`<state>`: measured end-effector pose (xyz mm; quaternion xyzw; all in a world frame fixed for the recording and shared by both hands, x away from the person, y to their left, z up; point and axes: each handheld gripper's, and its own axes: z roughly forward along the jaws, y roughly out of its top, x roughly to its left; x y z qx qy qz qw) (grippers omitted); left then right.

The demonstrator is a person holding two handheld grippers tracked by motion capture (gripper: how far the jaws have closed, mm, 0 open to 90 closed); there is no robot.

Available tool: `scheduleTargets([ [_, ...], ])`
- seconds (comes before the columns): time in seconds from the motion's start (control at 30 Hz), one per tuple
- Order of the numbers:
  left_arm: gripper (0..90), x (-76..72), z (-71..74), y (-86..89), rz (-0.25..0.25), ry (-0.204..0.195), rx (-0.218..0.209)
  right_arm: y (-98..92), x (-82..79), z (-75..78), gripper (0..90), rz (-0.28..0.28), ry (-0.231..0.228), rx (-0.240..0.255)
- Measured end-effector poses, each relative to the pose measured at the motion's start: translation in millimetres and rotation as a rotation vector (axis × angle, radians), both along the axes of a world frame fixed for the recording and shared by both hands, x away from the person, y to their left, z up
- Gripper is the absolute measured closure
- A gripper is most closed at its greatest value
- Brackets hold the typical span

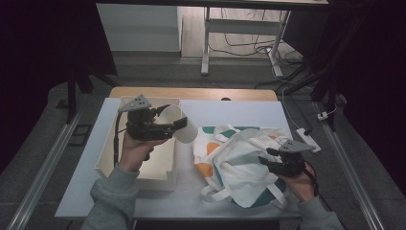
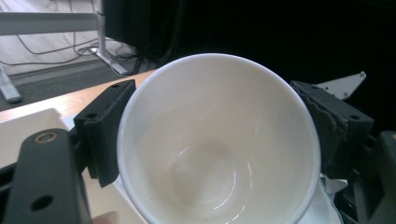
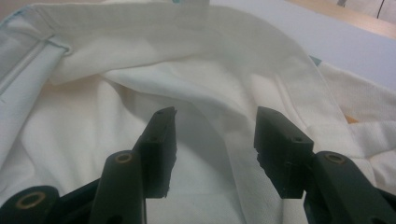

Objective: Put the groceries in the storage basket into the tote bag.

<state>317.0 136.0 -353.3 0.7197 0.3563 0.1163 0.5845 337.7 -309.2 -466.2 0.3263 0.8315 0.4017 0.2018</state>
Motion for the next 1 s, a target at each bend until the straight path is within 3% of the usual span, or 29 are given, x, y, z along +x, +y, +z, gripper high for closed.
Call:
scheduleTargets([
  [0.43, 19.7, 4.3, -7.7, -28.6, -0.054, 0.024, 0.051, 17.6, -11.3, 16.7, 40.8, 0.097, -0.025, 0.11],
  [0.7, 19.6, 9.5, -15.1, -42.4, -0.077, 0.06, 0.108, 47.9, -26.3, 33.1, 32.0, 0.178, -0.076, 0.143],
  [1.0, 19.6, 13.0, -23.1, -56.8, -0.109, 0.089, 0.154, 88.4, -37.3, 44.8, 25.1, 0.261, -0.123, 0.143],
])
